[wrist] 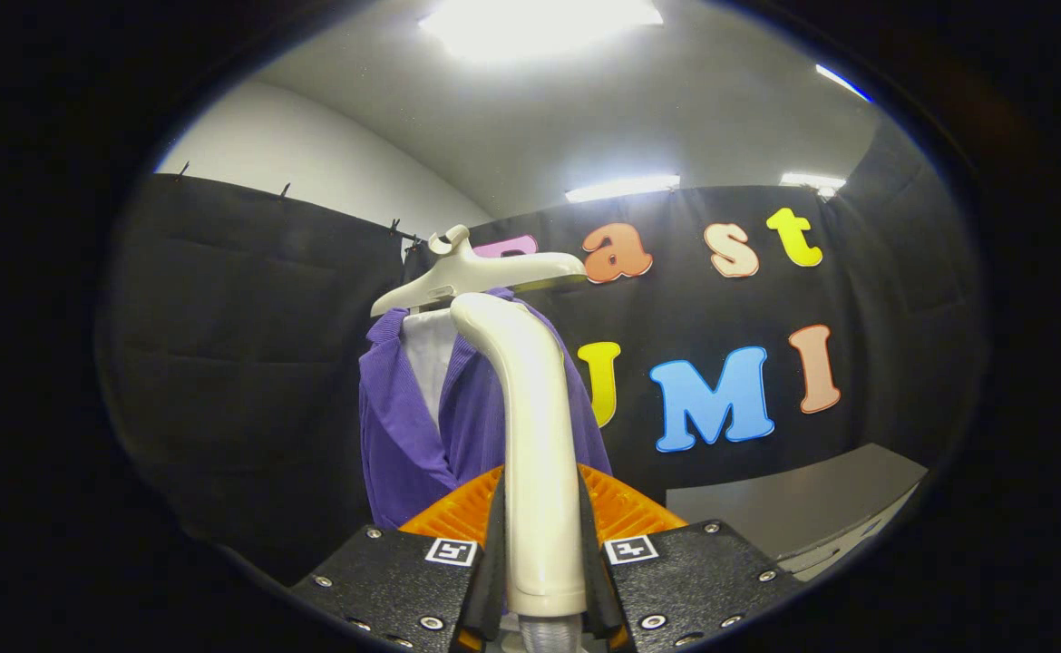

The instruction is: Iron the clothes twice with a garment steamer, once on the left side and once on the right side.

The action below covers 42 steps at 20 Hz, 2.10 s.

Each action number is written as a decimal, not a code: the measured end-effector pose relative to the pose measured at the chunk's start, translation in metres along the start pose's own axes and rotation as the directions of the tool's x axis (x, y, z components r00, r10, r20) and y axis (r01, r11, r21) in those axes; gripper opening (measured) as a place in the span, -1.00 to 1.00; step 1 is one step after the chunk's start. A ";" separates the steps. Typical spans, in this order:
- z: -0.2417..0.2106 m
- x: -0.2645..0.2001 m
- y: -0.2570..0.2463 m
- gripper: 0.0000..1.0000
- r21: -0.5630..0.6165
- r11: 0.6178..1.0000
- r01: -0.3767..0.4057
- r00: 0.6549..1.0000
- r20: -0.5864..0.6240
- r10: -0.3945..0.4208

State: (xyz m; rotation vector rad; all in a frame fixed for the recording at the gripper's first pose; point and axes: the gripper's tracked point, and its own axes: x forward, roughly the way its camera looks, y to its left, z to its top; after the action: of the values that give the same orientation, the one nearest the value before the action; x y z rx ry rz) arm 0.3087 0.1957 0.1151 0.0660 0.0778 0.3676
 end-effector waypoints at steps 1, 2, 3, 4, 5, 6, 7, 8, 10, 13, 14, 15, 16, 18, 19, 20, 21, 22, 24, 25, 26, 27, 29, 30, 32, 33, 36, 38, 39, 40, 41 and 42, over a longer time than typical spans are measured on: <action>0.000 0.009 0.004 -0.27 -0.010 1.000 0.000 1.000 0.001 0.000; -0.002 0.016 0.007 -0.27 -0.024 1.000 0.002 1.000 -0.006 -0.002; -0.006 0.022 0.009 -0.27 -0.034 0.999 0.001 1.000 -0.015 -0.002; -0.012 0.028 0.011 -0.27 -0.041 0.999 0.000 1.000 -0.031 -0.001; -0.015 0.029 0.012 -0.27 -0.055 0.998 0.007 1.000 -0.022 -0.008; -0.016 0.030 0.012 -0.27 -0.061 0.998 0.011 1.000 -0.018 -0.012; -0.022 0.030 0.014 -0.27 -0.061 0.998 0.007 1.000 -0.028 -0.009; -0.029 0.029 0.016 -0.27 -0.063 0.998 0.003 1.000 -0.031 -0.005; -0.038 0.024 0.016 -0.27 -0.076 0.997 -0.003 0.999 -0.042 0.000; -0.059 0.015 0.018 -0.27 -0.071 0.997 -0.015 0.996 -0.086 0.009; -0.066 0.012 0.019 -0.27 -0.071 0.997 -0.019 0.995 -0.102 0.012; -0.072 0.008 0.020 -0.26 -0.073 0.997 -0.021 0.993 -0.115 0.013; -0.078 0.005 0.020 -0.26 -0.078 0.997 -0.023 0.992 -0.127 0.013; -0.094 -0.001 0.022 -0.25 -0.082 0.996 -0.029 0.987 -0.159 0.016; -0.103 -0.004 0.023 -0.26 -0.080 0.996 -0.029 0.984 -0.175 0.015; -0.111 -0.008 0.023 -0.25 -0.079 0.997 -0.028 0.981 -0.191 0.012; -0.117 -0.011 0.022 -0.26 -0.077 0.997 -0.025 0.979 -0.206 0.009; -0.125 -0.015 0.022 -0.25 -0.075 0.997 -0.022 0.975 -0.222 0.005; -0.137 -0.019 0.020 -0.25 -0.073 0.997 -0.014 0.969 -0.247 -0.005; -0.140 -0.021 0.020 -0.25 -0.073 0.997 -0.008 0.968 -0.251 -0.011; -0.145 -0.024 0.019 -0.26 -0.074 0.997 -0.004 0.966 -0.258 -0.015; -0.151 -0.027 0.019 -0.25 -0.073 0.997 -0.003 0.963 -0.268 -0.017; -0.165 -0.034 0.021 -0.25 -0.071 0.997 -0.003 0.956 -0.292 -0.018; -0.171 -0.039 0.021 -0.25 -0.070 0.998 0.000 0.952 -0.304 -0.021; -0.184 -0.047 0.022 -0.25 -0.069 0.998 0.005 0.945 -0.326 -0.027; -0.191 -0.051 0.022 -0.25 -0.070 0.998 0.005 0.940 -0.341 -0.029; -0.204 -0.061 0.019 -0.25 -0.070 0.997 0.015 0.932 -0.361 -0.039; -0.213 -0.068 0.020 -0.26 -0.073 0.997 0.019 0.927 -0.373 -0.045; -0.218 -0.070 0.021 -0.25 -0.075 0.997 0.018 0.923 -0.382 -0.046; -0.223 -0.074 0.020 -0.25 -0.077 0.997 0.019 0.920 -0.390 -0.048; -0.227 -0.077 0.020 -0.25 -0.079 0.997 0.021 0.916 -0.398 -0.051; -0.232 -0.080 0.018 -0.25 -0.080 0.996 0.025 0.913 -0.405 -0.055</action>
State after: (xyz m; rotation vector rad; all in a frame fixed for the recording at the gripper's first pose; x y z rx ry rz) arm 0.2070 0.1955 -0.1091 -0.0865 0.4789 0.3383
